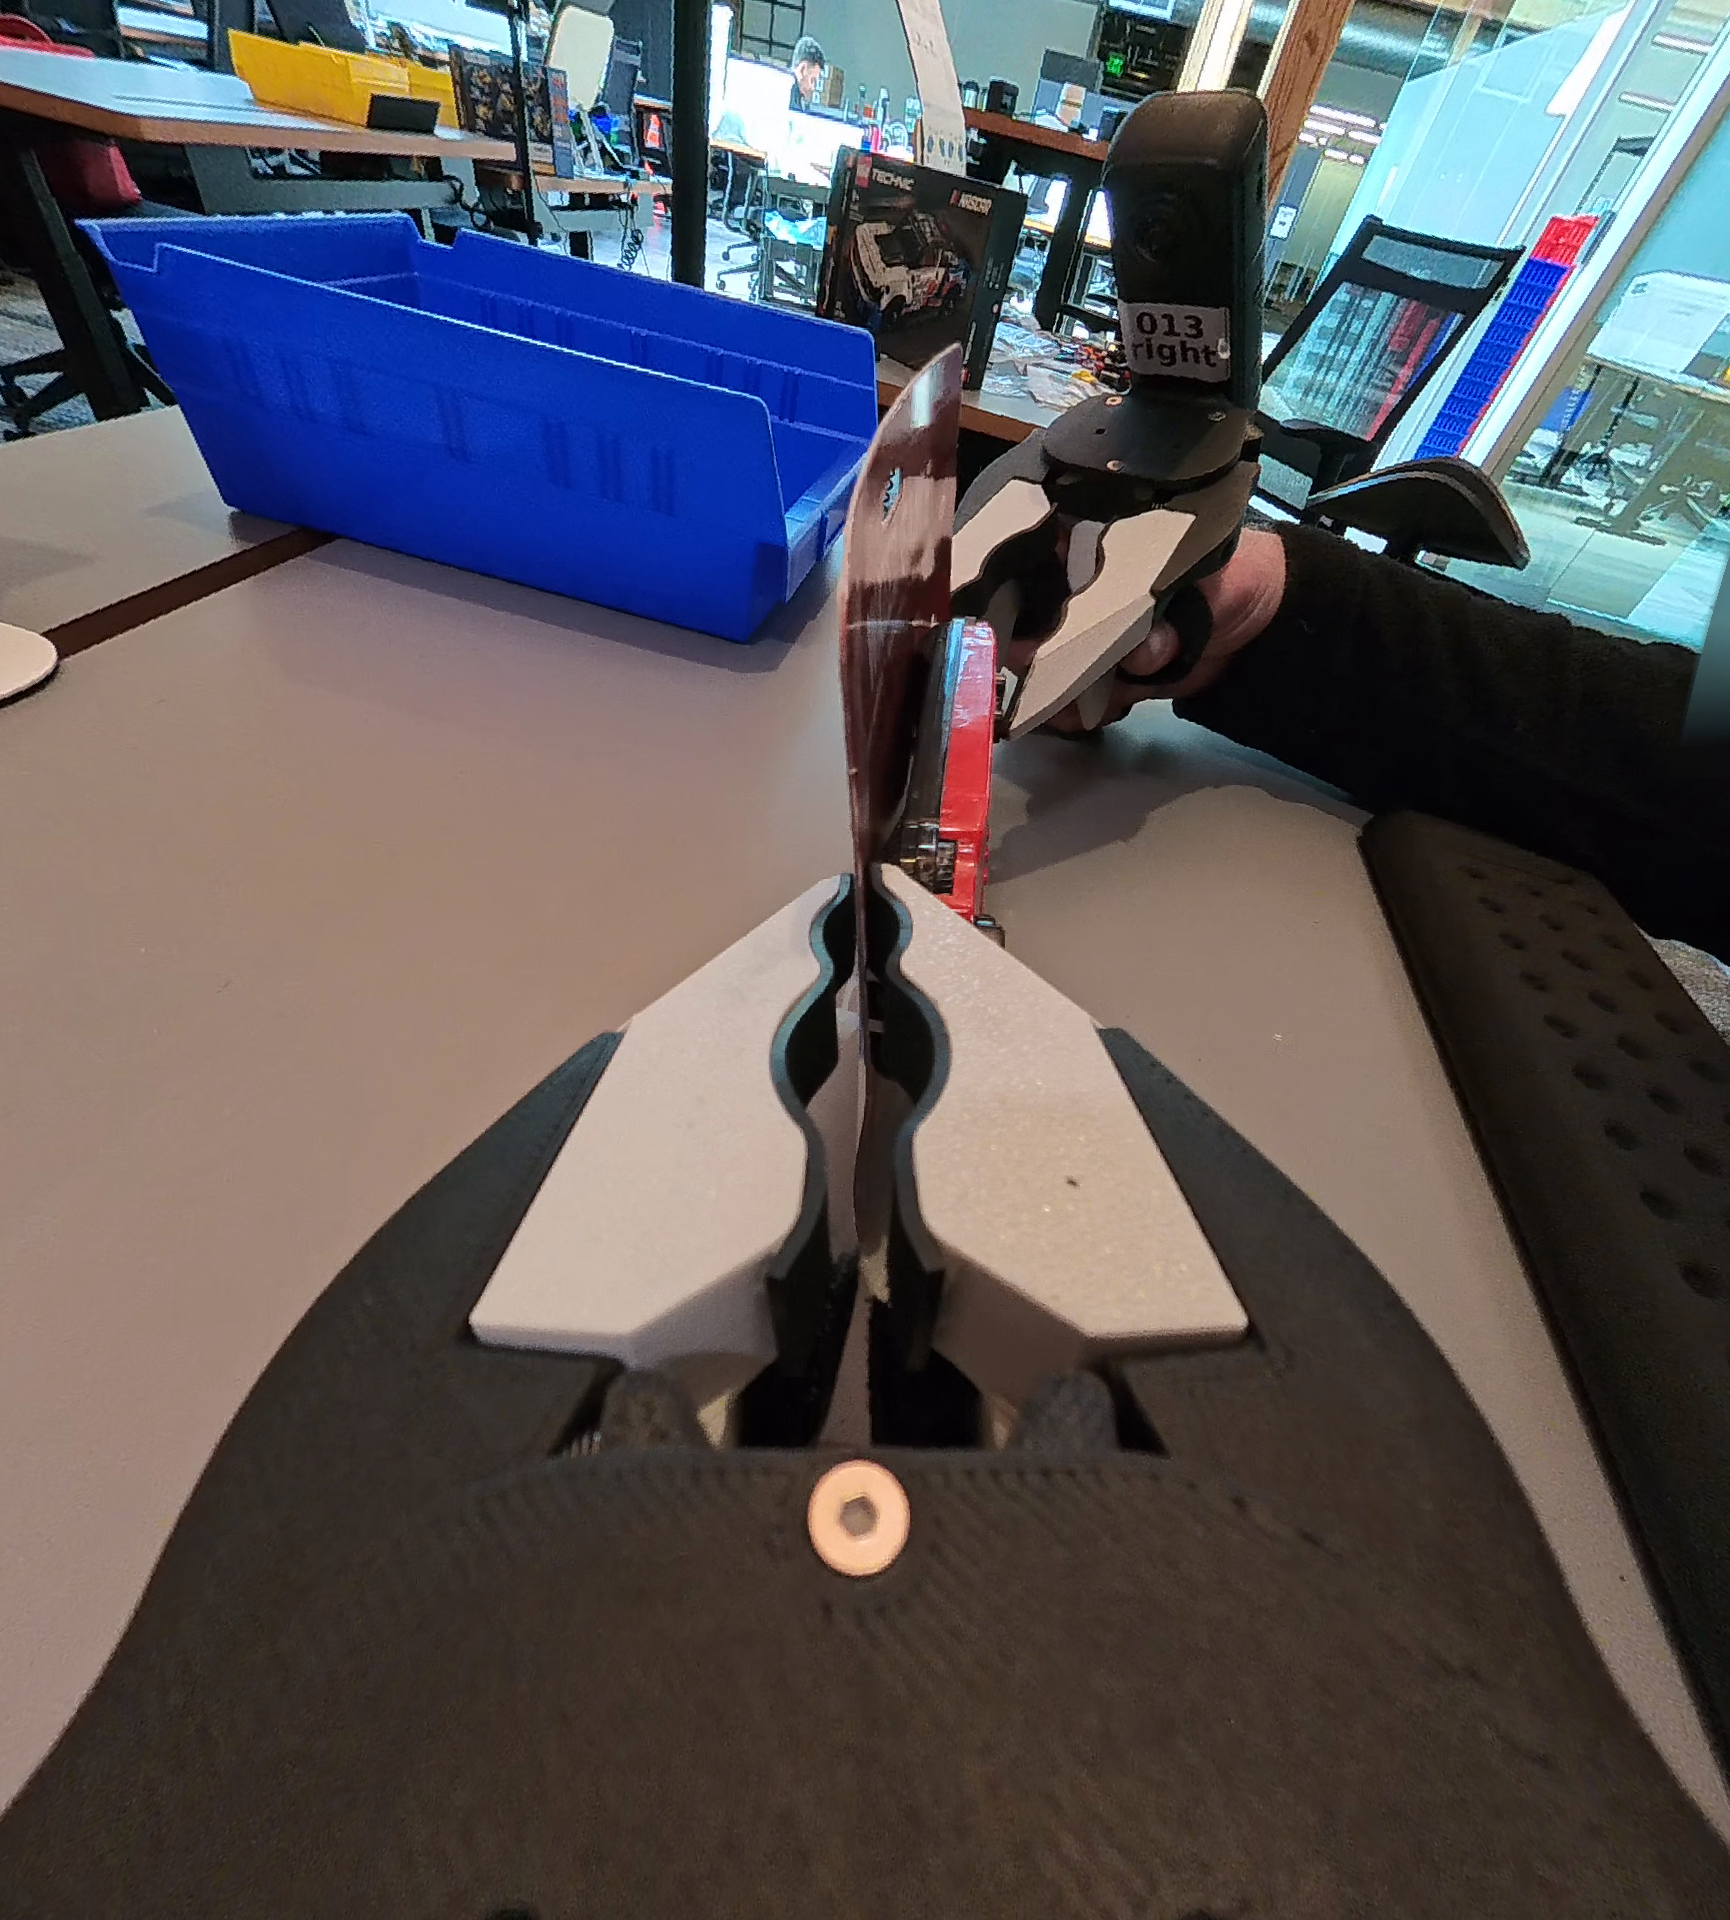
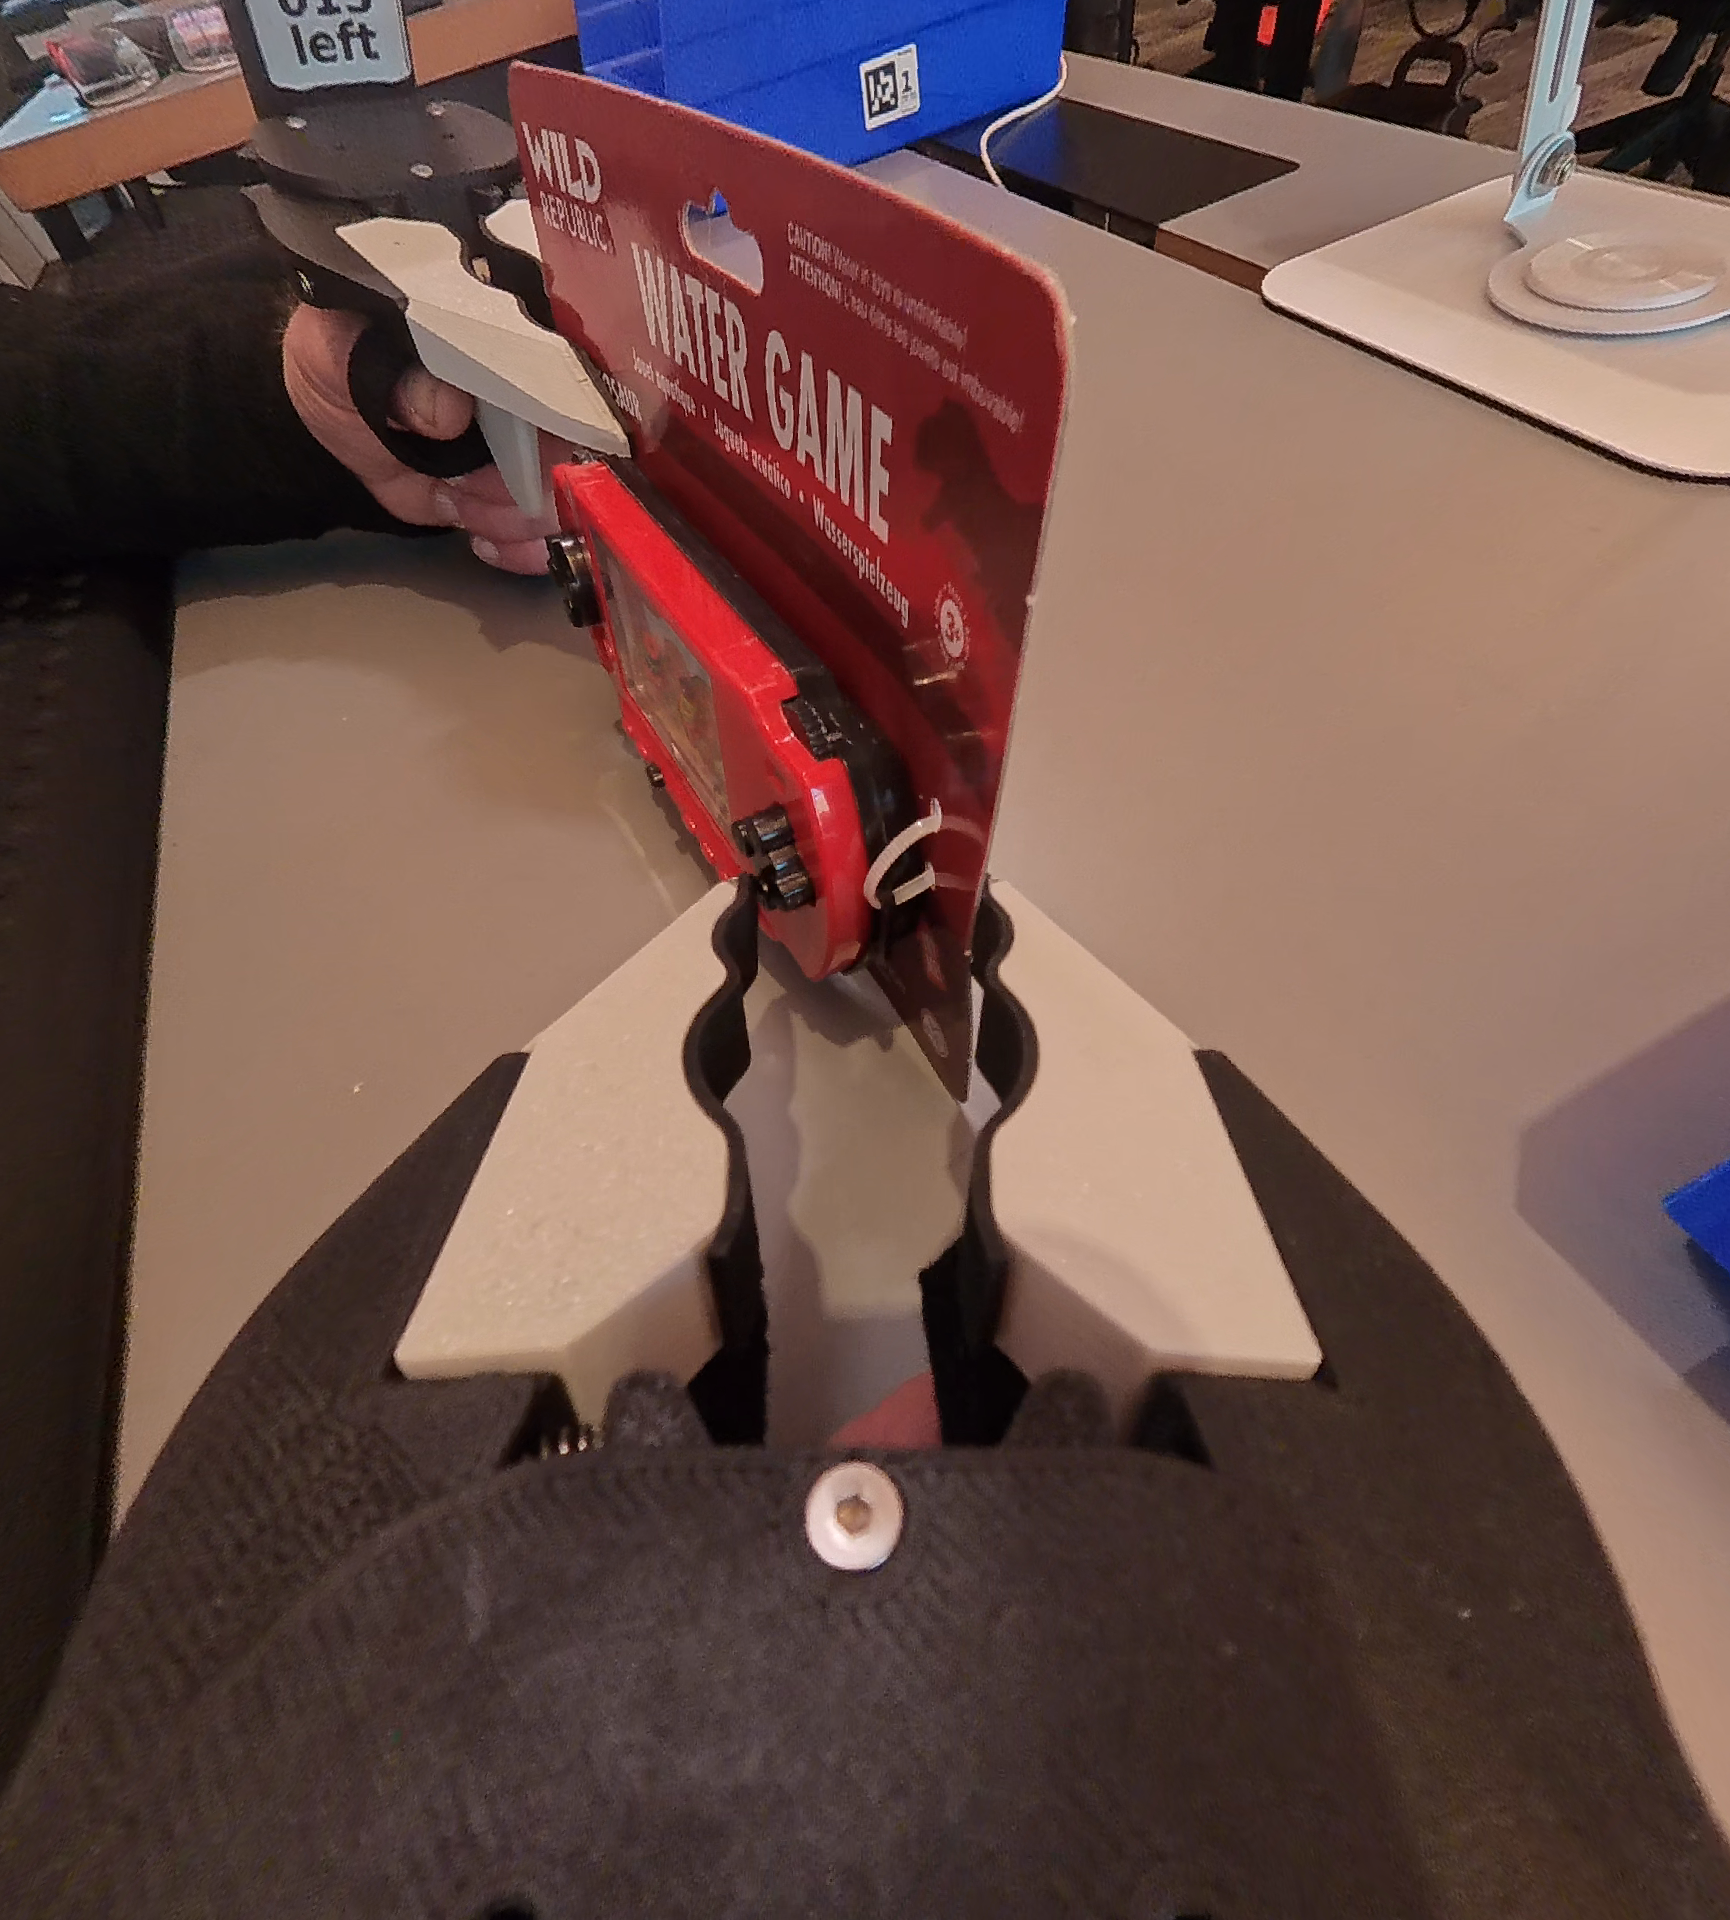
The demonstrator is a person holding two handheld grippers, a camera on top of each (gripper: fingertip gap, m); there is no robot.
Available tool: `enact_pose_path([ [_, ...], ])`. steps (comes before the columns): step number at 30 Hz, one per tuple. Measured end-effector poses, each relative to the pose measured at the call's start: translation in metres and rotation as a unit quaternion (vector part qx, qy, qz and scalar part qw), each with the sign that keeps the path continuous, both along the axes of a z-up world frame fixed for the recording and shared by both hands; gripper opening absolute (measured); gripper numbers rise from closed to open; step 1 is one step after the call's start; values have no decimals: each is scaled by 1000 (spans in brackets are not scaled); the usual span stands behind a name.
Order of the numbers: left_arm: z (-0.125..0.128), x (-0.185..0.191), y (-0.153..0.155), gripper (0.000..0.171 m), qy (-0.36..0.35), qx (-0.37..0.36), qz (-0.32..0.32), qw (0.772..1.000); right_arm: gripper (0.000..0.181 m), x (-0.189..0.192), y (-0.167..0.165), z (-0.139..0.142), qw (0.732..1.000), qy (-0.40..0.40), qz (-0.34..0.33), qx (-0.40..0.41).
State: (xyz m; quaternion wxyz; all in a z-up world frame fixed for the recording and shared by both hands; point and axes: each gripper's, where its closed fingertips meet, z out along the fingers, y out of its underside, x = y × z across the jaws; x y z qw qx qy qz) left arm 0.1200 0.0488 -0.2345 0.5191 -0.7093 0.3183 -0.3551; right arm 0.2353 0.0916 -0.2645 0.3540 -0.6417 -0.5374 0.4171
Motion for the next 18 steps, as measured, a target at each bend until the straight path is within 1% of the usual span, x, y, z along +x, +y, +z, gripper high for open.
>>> enact_pose_path([
  [3,0,3,-1,0,1,1,-3,1000,38,0,1,3,1000,11,-2,-4],
  [18,1,3,-2,0,-3,-1,-6,1000,30,1,-3,2,1000,5,6,-2],
])
